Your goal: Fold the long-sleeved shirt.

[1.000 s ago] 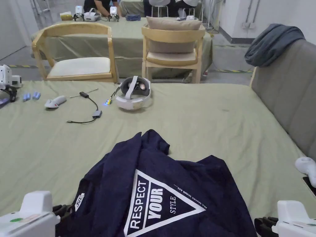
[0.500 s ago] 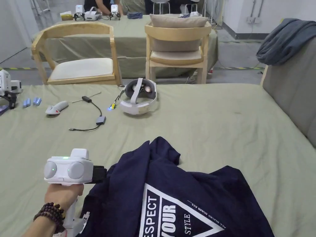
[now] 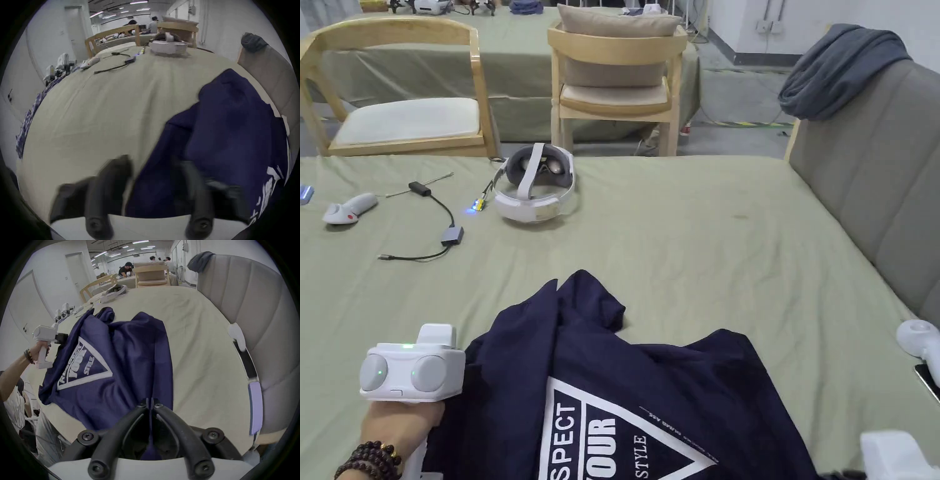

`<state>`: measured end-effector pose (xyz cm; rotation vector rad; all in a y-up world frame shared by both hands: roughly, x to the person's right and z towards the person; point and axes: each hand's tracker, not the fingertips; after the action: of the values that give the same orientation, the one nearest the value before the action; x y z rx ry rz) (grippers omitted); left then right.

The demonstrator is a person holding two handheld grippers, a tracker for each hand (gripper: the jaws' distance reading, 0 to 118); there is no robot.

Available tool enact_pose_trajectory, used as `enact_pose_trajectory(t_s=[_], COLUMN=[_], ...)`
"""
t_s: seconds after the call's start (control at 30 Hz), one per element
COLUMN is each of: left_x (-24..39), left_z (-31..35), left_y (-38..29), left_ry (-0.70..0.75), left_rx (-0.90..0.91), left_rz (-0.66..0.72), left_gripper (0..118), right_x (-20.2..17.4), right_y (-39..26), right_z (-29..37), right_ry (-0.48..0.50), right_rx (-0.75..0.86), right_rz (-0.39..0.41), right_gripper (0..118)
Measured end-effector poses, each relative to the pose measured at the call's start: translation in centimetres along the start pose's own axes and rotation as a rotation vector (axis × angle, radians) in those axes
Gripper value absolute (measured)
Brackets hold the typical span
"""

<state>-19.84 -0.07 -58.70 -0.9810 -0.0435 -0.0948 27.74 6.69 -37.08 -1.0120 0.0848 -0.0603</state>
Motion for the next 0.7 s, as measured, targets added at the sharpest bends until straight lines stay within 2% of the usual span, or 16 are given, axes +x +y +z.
enact_pose_trajectory(t_s=[0.03, 0.1, 0.17, 0.2, 0.23, 0.27, 0.3, 0.4, 0.47, 0.53, 0.6, 0.67, 0.7], left_x=[0.8, 2.3, 2.1, 1.7, 0.7, -0.5, -1.0, -2.7, -3.7, -3.9, -4.0, -3.5, -3.5], left_z=[0.4, 2.1, 3.8, 4.9, 4.9, 5.1, 6.0, 8.5, 9.9, 11.2, 11.9, 12.4, 12.5], left_y=[0.0, 0.2, 0.5, 0.8, 0.8, 0.7, 0.7, 0.4, 0.3, 0.4, 0.5, 0.7, 0.7], left_ry=[-0.013, 0.051, -0.056, -0.083, -0.101, -0.099, -0.107, -0.13, -0.158, -0.172, -0.168, -0.163, -0.162], left_rx=[-0.008, 0.01, 0.054, 0.061, 0.068, 0.093, 0.111, 0.163, 0.199, 0.213, 0.222, 0.227, 0.226], left_rz=[-0.058, -0.136, -0.034, 0.039, 0.082, 0.105, 0.099, 0.13, 0.184, 0.182, 0.179, 0.157, 0.148], left_gripper=[4, 4, 4, 4, 4, 4, 4, 4, 4, 4, 4, 4, 5], right_x=[0.2, 0.8, 1.3, 1.8, 2.1, 2.4, 2.1, 1.5, 1.6, 0.7, -0.8, -1.8, -1.8], right_y=[1.6, 5.4, 9.5, 11.6, 13.3, 15.4, 17.4, 20.9, 22.0, 21.9, 20.5, 19.3, 19.3], right_z=[-0.7, -2.3, -4.0, -5.6, -6.8, -8.4, -9.4, -13.2, -16.4, -18.6, -19.5, -20.5, -19.7], right_ry=[0.006, 0.017, 0.009, 0.004, 0.005, -0.005, -0.01, -0.026, -0.009, 0.022, 0.013, -0.065, -0.055], right_rx=[0.016, 0.046, 0.083, 0.083, 0.086, 0.071, 0.037, -0.028, -0.095, -0.164, -0.21, -0.225, -0.168], right_rz=[0.008, 0.009, 0.006, 0.009, 0.002, 0.001, 0.022, 0.036, 0.025, 0.017, 0.057, 0.108, 0.089], right_gripper=[1, 1, 3, 14, 51, 75, 83, 66, 67, 66, 61, 37, 34])
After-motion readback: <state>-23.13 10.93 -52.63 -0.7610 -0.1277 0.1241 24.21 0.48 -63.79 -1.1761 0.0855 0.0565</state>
